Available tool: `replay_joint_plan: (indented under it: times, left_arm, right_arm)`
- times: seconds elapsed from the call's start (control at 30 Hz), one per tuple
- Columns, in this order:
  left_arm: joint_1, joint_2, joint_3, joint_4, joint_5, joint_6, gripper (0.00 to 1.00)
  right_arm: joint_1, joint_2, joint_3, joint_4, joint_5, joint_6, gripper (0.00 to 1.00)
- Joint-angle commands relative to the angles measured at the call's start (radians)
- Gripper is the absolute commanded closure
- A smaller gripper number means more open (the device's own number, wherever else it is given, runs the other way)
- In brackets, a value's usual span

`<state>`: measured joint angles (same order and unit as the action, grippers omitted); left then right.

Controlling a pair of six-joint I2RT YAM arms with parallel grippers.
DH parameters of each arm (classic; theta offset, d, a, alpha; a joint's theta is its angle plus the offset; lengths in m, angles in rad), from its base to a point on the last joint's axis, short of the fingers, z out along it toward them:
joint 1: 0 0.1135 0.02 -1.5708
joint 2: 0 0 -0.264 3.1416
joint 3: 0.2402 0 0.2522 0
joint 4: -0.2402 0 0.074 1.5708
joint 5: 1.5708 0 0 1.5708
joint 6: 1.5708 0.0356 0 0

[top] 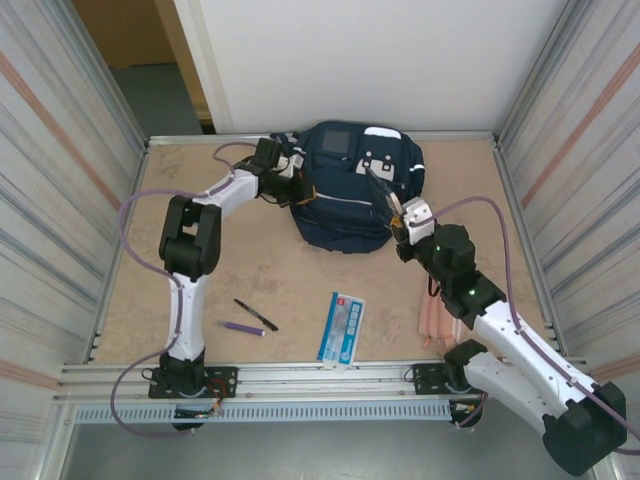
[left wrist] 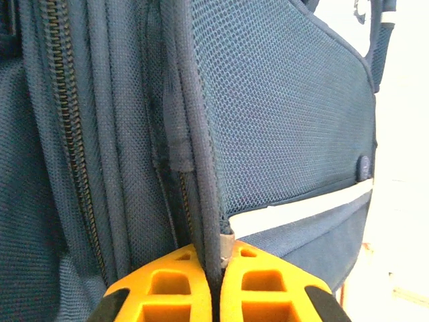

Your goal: Pack the student bag

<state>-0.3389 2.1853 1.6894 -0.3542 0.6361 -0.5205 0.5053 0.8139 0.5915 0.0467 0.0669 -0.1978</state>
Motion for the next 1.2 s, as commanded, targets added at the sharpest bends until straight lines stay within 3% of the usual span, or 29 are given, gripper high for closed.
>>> replay_joint_plan:
  times: [0.0,0.1,0.2,0.27,0.43,0.53,0.67,0.77,0.87,0.97,1.03,1.1,1.17]
  left_arm:
    - [0.015,-0.166,-0.074,0.086,0.063,-0.106,1.00]
    - [0.014,-0.209,-0.090,0.129,0.094,-0.191,1.00]
    - [0.008,-0.258,-0.100,0.137,0.080,-0.232,1.00]
    - [0.005,-0.288,-0.105,0.145,0.053,-0.253,1.00]
    - [-0.002,-0.351,-0.089,0.137,0.062,-0.288,1.00]
    - [-0.011,-0.397,-0.094,0.118,0.030,-0.285,1.00]
    - [-0.012,-0.434,-0.080,0.070,0.046,-0.260,1.00]
    - [-0.014,-0.443,-0.091,0.061,0.053,-0.257,1.00]
    - [-0.017,-0.432,-0.080,0.045,0.099,-0.256,1.00]
    - [-0.018,-0.449,-0.109,0.032,0.091,-0.235,0.97]
    - [-0.012,-0.459,-0.121,0.010,0.062,-0.204,0.90]
    - [0.002,-0.468,-0.123,-0.017,0.057,-0.138,0.76]
    - [0.013,-0.485,-0.134,-0.031,0.038,0.010,0.59]
  right_arm:
    - [0.045,0.021,0.117,-0.126,-0.136,-0.150,0.99]
    - [0.119,0.023,0.150,-0.223,-0.229,-0.236,1.00]
    - [0.140,-0.015,0.142,-0.311,-0.454,-0.301,1.00]
    - [0.171,-0.034,0.141,-0.365,-0.531,-0.358,1.00]
    - [0.290,0.034,0.194,-0.410,-0.337,-0.443,1.00]
    - [0.342,0.111,0.251,-0.425,-0.064,-0.496,1.00]
    - [0.352,0.157,0.247,-0.272,0.240,-0.591,1.00]
    - [0.355,0.167,0.253,-0.153,0.353,-0.663,1.00]
    - [0.352,0.171,0.204,0.039,0.418,-0.729,1.00]
    - [0.348,0.214,0.158,0.160,0.372,-0.809,1.00]
    - [0.357,0.228,0.142,0.171,0.311,-0.852,1.00]
    - [0.362,0.256,0.126,0.239,0.295,-0.871,1.00]
    - [0.358,0.299,0.125,0.284,0.293,-0.911,1.00]
